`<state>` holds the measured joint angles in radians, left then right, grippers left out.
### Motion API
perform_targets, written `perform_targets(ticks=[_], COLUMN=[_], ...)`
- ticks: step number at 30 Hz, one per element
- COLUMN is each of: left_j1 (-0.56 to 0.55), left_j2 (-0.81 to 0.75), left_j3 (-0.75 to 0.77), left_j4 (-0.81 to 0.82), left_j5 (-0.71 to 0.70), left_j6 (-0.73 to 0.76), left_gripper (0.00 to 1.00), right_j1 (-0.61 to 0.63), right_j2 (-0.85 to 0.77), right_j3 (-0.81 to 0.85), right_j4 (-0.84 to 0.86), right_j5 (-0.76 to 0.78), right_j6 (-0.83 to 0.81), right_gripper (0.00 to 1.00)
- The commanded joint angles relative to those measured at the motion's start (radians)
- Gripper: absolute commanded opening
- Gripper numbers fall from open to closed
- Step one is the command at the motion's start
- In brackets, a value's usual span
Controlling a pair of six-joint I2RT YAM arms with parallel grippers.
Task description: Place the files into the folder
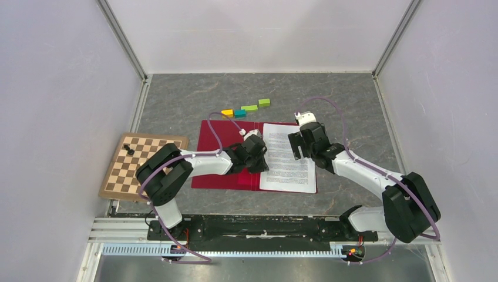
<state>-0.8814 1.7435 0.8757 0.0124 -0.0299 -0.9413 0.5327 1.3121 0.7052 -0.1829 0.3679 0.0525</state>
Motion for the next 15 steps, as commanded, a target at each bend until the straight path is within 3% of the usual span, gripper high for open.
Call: perform_targets(ticks=[1, 8, 15], left_j1=[0.002, 0.029, 0.247], left_j2=[-0.073, -0.222, -0.431], left_j3=[0.079, 0.154, -0.002], left_j4=[-0.133, -0.333, -0.423], left_j5=[-0.049, -0.091, -0.010], left_j6=[0.057, 0.161, 0.216], left_gripper=[0.15, 0.25, 0.18], right_j1=[0.002, 0.012, 0.028], right_j2=[-0.025, 0.058, 0.161], right_j3=[0.063, 0.134, 0.215], right_j4=[0.012, 0.031, 0.025], right_j5=[-0.092, -0.210, -0.139], right_j6=[0.038, 0.082, 0.116], right_gripper=[0.87, 0.83, 0.77])
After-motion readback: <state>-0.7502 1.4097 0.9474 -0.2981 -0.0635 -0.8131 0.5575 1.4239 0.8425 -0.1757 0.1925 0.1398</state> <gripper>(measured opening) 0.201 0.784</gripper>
